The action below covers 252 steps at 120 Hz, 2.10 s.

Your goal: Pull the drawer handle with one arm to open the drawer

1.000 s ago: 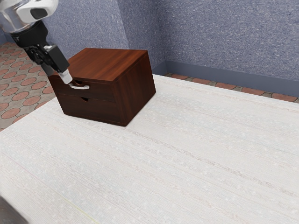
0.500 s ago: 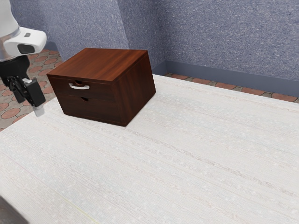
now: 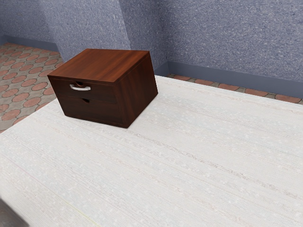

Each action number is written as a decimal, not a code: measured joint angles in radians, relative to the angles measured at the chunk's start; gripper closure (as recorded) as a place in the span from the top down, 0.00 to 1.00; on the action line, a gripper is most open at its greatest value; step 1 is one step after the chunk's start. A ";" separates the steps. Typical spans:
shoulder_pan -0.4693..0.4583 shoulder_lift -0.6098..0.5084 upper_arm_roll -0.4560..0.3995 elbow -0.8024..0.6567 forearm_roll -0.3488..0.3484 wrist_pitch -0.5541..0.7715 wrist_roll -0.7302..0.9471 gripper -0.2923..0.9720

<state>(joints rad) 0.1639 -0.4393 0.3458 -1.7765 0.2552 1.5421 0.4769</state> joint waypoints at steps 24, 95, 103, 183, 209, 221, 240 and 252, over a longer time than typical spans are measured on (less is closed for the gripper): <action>-0.001 0.053 0.038 -0.012 0.005 0.132 0.104 0.77; -0.001 0.253 0.096 0.041 -0.058 0.435 0.349 0.77; 0.001 0.313 0.105 0.089 -0.085 0.445 0.374 0.77; 0.038 0.600 0.146 0.339 -0.222 0.465 0.610 0.77; 0.050 0.651 0.106 0.378 -0.201 0.480 0.683 0.77; 0.051 0.652 0.103 0.378 -0.185 0.488 0.723 0.77; 0.055 0.698 0.101 0.373 -0.176 0.527 0.776 0.77; 0.058 0.713 0.083 0.389 -0.174 0.543 0.804 0.77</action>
<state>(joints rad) 0.2217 0.2736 0.4286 -1.3878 0.0817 2.0854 1.2810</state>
